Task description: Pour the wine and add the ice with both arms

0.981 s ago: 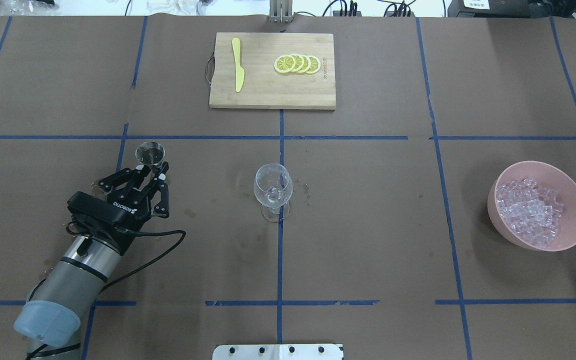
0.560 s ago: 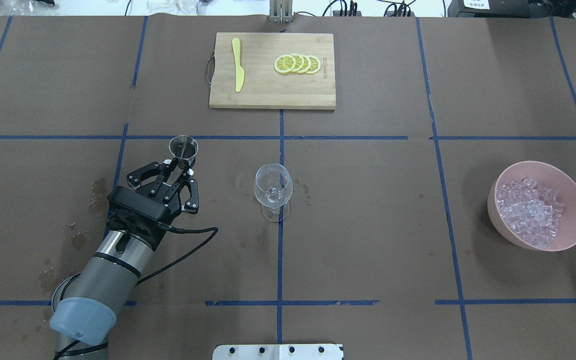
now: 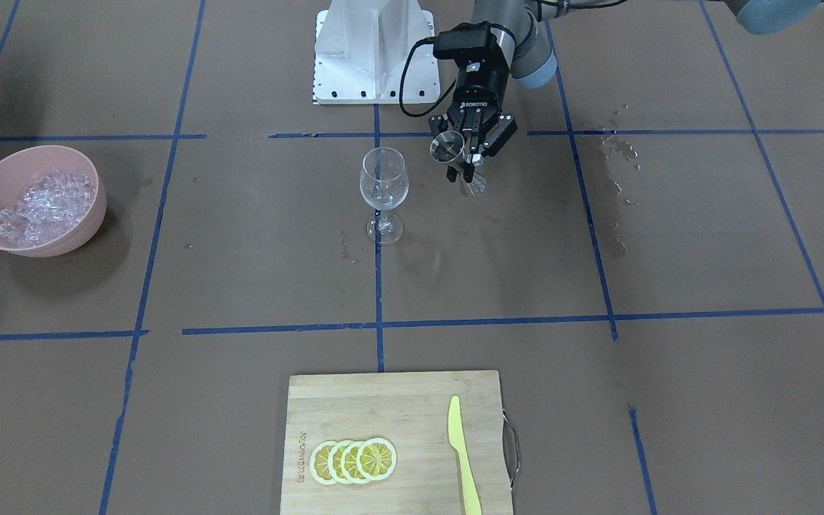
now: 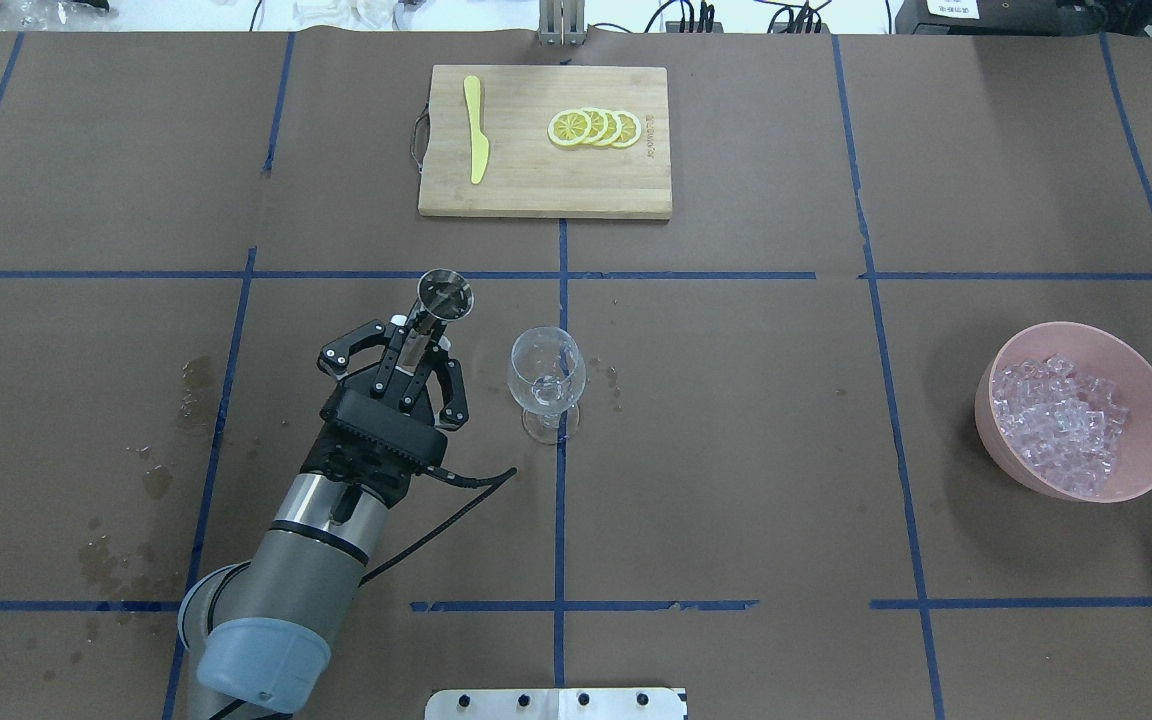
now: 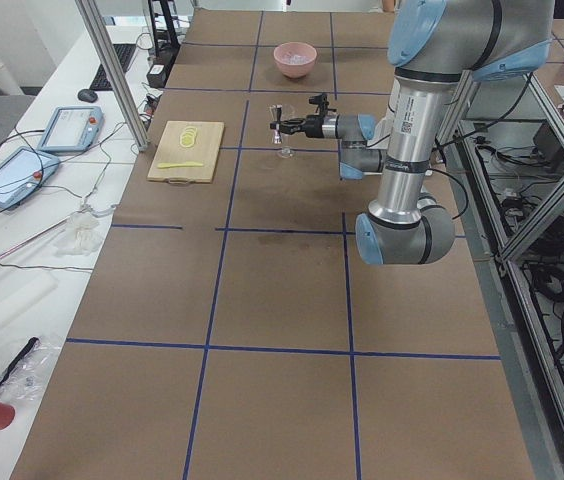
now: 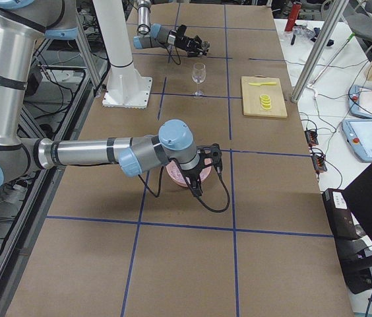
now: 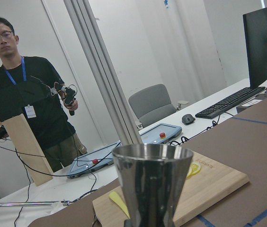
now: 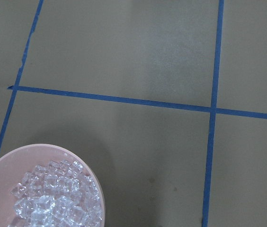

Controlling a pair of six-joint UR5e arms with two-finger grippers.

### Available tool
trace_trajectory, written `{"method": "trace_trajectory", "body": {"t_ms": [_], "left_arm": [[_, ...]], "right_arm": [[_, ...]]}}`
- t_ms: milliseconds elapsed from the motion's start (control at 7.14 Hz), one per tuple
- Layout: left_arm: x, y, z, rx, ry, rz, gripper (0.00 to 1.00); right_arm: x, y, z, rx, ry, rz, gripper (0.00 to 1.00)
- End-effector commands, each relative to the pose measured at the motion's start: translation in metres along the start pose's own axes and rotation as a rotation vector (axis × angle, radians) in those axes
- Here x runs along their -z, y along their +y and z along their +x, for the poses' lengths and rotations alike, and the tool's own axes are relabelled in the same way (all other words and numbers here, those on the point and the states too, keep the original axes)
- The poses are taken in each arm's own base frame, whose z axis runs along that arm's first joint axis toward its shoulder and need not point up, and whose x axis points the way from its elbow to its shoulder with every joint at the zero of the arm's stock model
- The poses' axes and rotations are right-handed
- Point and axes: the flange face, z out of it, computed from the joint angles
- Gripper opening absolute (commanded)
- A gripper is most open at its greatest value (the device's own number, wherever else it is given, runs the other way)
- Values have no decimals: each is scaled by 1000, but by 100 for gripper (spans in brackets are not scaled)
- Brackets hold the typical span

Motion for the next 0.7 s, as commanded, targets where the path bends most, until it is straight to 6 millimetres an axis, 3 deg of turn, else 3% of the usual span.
{"method": "trace_trajectory", "body": {"t_ms": [0, 560], "left_arm": [[1, -15, 12, -169, 7, -5, 0], [1, -18, 13, -448, 6, 0, 0]], "right_arm": [[0, 1, 1, -4, 1, -2, 100], [-3, 6, 4, -14, 1, -11, 100]]}}
